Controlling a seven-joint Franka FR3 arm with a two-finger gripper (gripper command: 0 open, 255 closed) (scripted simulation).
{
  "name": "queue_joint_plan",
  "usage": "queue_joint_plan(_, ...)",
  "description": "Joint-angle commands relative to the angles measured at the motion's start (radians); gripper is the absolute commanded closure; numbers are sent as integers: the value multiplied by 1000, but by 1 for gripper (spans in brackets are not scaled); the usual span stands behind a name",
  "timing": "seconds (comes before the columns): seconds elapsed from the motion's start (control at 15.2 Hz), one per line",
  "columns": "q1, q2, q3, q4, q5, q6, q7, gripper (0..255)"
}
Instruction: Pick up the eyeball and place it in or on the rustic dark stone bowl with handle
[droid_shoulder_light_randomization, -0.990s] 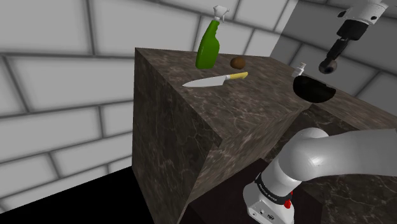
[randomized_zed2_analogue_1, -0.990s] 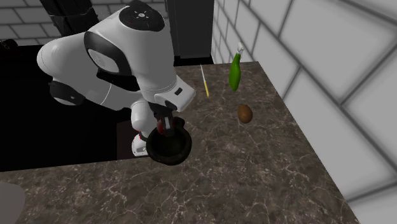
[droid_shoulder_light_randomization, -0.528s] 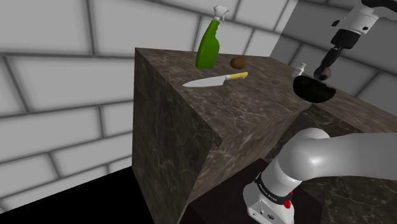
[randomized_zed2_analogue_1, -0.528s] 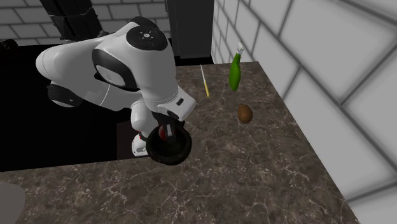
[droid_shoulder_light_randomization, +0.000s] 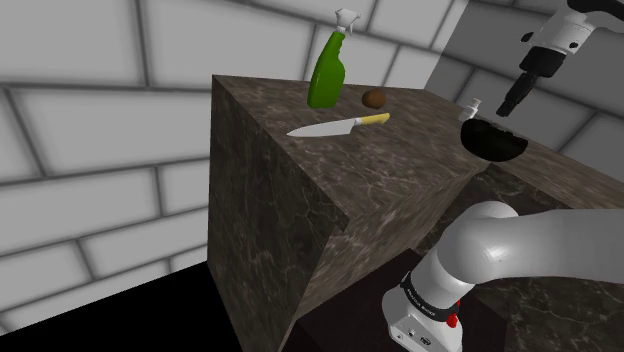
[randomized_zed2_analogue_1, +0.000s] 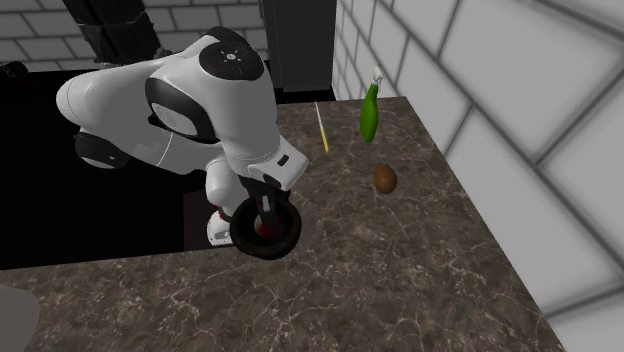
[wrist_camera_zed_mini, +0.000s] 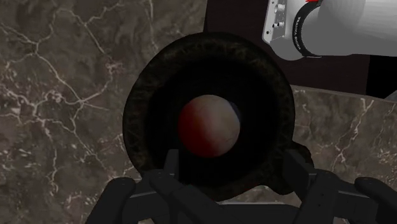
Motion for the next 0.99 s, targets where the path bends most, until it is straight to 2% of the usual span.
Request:
queue_joint_plan(0.0,0,0,0,0,0,0,0,0)
queue_joint_plan(0.2,0,0,0,0,0,0,0,0)
queue_joint_plan(0.46,33,91,-4,195,25,-103,-32,0)
queue_joint_plan(0.92,33,91,-4,195,25,-103,-32,0)
